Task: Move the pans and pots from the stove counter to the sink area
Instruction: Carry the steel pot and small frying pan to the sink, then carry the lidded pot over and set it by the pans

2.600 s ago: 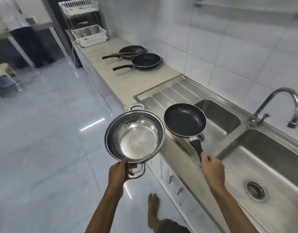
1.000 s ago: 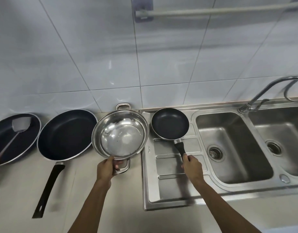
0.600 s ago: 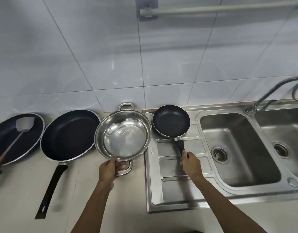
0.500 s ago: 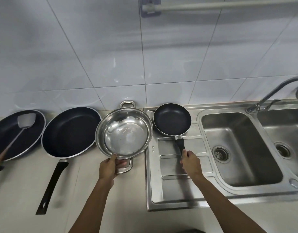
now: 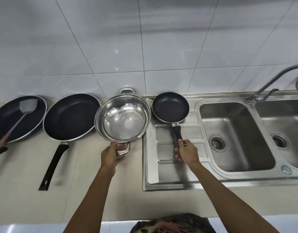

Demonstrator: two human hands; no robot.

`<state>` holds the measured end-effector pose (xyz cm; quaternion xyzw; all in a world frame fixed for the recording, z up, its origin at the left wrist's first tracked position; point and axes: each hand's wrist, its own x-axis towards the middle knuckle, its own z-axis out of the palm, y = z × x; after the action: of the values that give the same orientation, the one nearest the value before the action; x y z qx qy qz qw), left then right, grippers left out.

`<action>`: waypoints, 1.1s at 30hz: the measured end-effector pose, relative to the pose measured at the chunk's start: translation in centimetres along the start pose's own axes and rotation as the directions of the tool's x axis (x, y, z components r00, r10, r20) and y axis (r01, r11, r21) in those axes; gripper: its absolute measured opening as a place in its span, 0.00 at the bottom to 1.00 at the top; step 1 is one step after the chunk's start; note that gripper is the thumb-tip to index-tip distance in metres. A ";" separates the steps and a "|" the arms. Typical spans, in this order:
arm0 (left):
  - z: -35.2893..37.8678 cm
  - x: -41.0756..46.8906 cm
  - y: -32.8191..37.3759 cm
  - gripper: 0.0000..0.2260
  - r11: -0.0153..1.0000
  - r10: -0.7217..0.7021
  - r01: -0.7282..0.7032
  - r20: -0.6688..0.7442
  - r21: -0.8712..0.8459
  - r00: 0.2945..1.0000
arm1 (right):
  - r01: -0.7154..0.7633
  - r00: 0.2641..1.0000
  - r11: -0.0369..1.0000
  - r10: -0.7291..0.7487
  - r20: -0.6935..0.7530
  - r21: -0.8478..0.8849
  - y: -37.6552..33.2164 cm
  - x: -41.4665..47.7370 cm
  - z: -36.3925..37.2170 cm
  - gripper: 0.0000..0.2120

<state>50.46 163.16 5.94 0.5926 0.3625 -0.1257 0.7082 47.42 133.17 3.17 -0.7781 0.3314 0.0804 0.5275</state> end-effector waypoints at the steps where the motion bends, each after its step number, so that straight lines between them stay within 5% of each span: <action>1: 0.0 -0.7 -0.5 0.14 1.000 -0.005 0.006 0.009 -0.007 1.000 | 0.008 1.000 1.000 -0.008 0.010 -0.003 0.4 -0.4 -0.2 0.13; 13: 2.8 -12.2 -10.0 0.07 0.992 -0.122 0.121 0.066 0.020 0.990 | 0.224 0.965 0.957 -0.190 0.183 -0.184 6.7 -5.5 -6.1 0.09; 19: 8.9 -18.6 -16.6 0.11 0.941 0.049 -0.083 0.112 0.328 0.992 | 0.482 0.874 0.793 -0.411 0.258 -0.371 11.6 -8.9 -13.7 0.10; 22: 13.1 -22.3 -20.2 0.08 0.679 0.320 -0.398 0.240 0.617 0.917 | 0.572 0.819 0.692 -0.509 0.266 -0.440 14.5 -10.7 -18.7 0.14; 25: 17.8 -25.6 -23.4 0.13 0.368 0.468 -0.613 0.430 0.699 0.772 | 0.640 0.733 0.519 -0.632 0.251 -0.567 17.7 -11.6 -24.4 0.17; 29: 25.8 -29.9 -27.0 0.21 -0.130 0.482 -0.755 0.707 0.642 0.518 | 0.567 0.704 0.412 -0.692 0.160 -0.713 22.4 -12.9 -33.4 0.20; 33: 34.3 -34.9 -29.4 0.23 -0.327 0.412 -0.816 0.849 0.476 0.330 | 0.402 0.758 0.428 -0.651 0.032 -0.809 26.2 -14.1 -43.0 0.22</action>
<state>20.46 114.65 8.30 0.9314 -0.3220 0.0055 0.1696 11.21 95.84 8.26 -0.9917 0.0714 -0.0693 0.0814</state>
